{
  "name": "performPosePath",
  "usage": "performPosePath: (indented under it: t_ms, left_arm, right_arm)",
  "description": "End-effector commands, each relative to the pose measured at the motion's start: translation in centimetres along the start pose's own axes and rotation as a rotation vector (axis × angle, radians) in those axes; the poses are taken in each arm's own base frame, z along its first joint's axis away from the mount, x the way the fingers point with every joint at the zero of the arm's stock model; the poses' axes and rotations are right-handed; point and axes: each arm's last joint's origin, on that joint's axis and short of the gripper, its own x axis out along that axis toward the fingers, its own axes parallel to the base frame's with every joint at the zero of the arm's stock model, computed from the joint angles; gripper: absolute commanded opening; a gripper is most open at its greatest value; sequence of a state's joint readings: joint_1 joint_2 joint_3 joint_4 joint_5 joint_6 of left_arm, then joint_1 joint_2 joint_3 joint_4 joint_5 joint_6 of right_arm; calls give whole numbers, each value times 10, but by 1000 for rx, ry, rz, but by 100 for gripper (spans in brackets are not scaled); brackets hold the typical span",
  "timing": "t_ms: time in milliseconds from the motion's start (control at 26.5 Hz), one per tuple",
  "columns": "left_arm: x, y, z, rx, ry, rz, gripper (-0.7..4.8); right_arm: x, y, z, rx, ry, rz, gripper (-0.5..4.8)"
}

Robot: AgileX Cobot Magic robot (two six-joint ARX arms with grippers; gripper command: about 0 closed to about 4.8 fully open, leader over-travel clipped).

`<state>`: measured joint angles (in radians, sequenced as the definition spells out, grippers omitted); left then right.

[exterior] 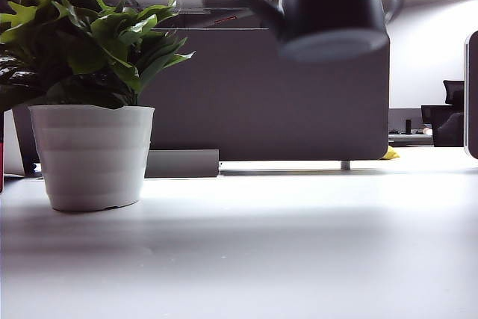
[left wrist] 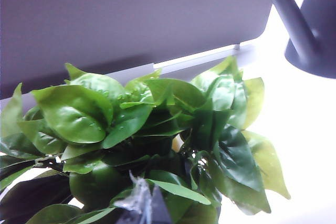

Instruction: Pick up the watering can from the table, water the potted plant, and put the can back.

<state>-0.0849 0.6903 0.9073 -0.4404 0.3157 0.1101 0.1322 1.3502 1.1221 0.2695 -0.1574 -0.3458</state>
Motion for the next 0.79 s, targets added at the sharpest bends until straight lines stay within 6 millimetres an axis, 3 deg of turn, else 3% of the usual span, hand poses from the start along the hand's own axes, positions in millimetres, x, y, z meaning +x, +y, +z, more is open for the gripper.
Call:
performPosePath:
  t_ms: [38,189,340,604,792]
  left_arm:
    - [-1,-2,4,-2,-40,-79,-5]
    - [3,-4,3,-17,-38,-160,-5]
    - [13,-17,-3,-33,29,-268,-5]
    - [35,-59,-8,32,79,-509,-5]
    - [49,-82,-14,120,131,-578,-5]
  right_arm:
    - [-27,3,3,40,-319,-103,-5]
    - [-38,24,-50,88,-333,-105,-5]
    - [-46,37,-89,177,-281,-120,-5]
    - [-28,47,-137,169,-298,-138,-5]
    - [-17,51,-163,103,-212,-135,-5]
